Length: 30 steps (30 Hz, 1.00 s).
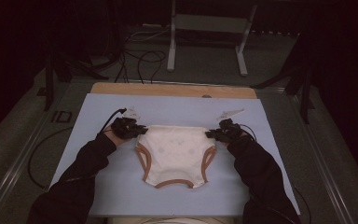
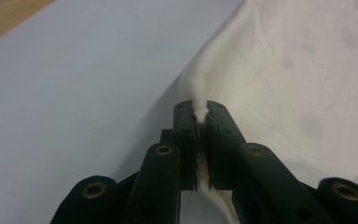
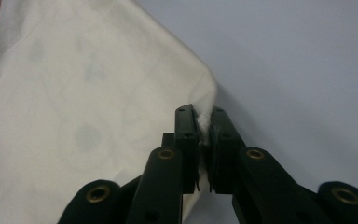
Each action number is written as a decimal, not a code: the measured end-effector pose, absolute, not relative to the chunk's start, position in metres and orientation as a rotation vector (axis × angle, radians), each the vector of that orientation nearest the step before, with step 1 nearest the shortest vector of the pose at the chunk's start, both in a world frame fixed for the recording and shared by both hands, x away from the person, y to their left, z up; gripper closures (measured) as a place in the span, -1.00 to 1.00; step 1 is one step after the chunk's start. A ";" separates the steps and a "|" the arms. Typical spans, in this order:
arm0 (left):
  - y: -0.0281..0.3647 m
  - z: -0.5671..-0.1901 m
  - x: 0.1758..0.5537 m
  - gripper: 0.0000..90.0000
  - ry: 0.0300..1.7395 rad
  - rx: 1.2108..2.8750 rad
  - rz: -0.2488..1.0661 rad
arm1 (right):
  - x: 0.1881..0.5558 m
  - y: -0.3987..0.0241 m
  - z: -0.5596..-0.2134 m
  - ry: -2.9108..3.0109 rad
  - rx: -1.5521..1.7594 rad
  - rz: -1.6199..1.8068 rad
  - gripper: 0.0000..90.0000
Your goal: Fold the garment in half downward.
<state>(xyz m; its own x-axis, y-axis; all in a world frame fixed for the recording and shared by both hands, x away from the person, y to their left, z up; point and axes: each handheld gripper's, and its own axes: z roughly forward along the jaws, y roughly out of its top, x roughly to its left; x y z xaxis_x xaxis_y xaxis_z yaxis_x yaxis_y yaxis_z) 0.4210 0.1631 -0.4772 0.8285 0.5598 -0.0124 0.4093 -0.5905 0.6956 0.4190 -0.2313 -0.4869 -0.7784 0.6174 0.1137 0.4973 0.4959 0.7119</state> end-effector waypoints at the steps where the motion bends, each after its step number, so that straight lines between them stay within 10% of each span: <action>1: 0.163 -0.478 0.423 0.87 0.706 2.282 0.273 | 0.421 -0.231 -0.487 2.578 0.979 1.141 0.87; 30: 0.156 -0.502 0.477 0.86 0.799 2.312 0.272 | 0.468 -0.226 -0.496 2.548 1.107 1.089 0.87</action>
